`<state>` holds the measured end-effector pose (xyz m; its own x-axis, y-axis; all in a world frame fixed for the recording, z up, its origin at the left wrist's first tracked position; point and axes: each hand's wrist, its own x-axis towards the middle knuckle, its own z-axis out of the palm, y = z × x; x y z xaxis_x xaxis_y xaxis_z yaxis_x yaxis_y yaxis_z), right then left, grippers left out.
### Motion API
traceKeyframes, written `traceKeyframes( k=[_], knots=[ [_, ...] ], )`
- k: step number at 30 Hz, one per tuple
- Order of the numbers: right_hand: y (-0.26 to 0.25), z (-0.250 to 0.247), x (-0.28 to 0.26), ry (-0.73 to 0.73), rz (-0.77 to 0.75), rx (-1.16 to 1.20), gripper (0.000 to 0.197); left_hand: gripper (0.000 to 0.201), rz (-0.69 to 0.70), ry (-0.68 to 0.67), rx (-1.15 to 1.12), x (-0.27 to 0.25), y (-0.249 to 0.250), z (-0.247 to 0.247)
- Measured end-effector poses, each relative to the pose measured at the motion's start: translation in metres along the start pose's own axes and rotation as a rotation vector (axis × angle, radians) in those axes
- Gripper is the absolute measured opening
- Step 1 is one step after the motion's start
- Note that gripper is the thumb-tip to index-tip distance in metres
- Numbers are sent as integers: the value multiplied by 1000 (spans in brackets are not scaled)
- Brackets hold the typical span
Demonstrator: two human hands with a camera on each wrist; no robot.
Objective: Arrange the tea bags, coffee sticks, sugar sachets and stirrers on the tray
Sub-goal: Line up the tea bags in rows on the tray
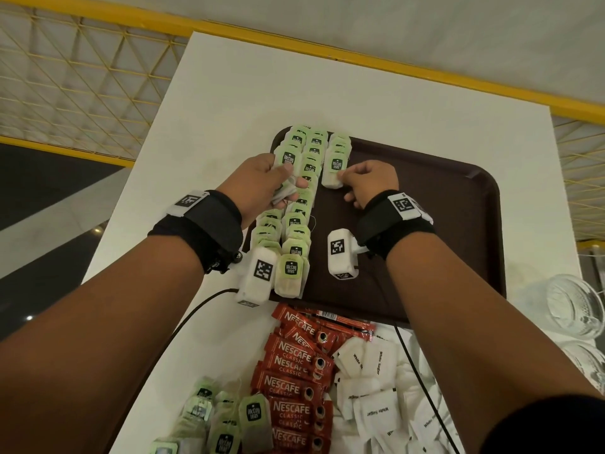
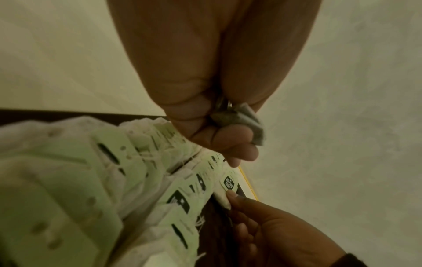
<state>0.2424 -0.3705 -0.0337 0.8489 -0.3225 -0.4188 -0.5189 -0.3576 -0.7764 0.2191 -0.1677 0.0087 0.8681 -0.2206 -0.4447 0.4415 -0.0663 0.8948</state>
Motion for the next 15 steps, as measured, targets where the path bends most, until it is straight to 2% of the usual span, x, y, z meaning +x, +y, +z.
traceKeyframes(
  k=[4, 7, 10, 13, 15],
  knots=[
    [-2, 1, -2, 46, 6, -40, 22, 13, 25, -44, 83, -1, -3, -1],
    [-5, -5, -8, 49, -74, -14, 25, 14, 45, -68, 123, -2, -4, 0],
    [-9, -6, -22, -86, -178, 85, 24, 16, 75, -78, 126, -3, -3, 3],
    [-11, 0, -36, -260, -225, 124, 10, 16, 105, -61, 144, -4, -1, 9],
    [-11, 4, -40, -303, -246, 181, 5, 14, 111, -70, 146, -5, 0, 13]
  ],
)
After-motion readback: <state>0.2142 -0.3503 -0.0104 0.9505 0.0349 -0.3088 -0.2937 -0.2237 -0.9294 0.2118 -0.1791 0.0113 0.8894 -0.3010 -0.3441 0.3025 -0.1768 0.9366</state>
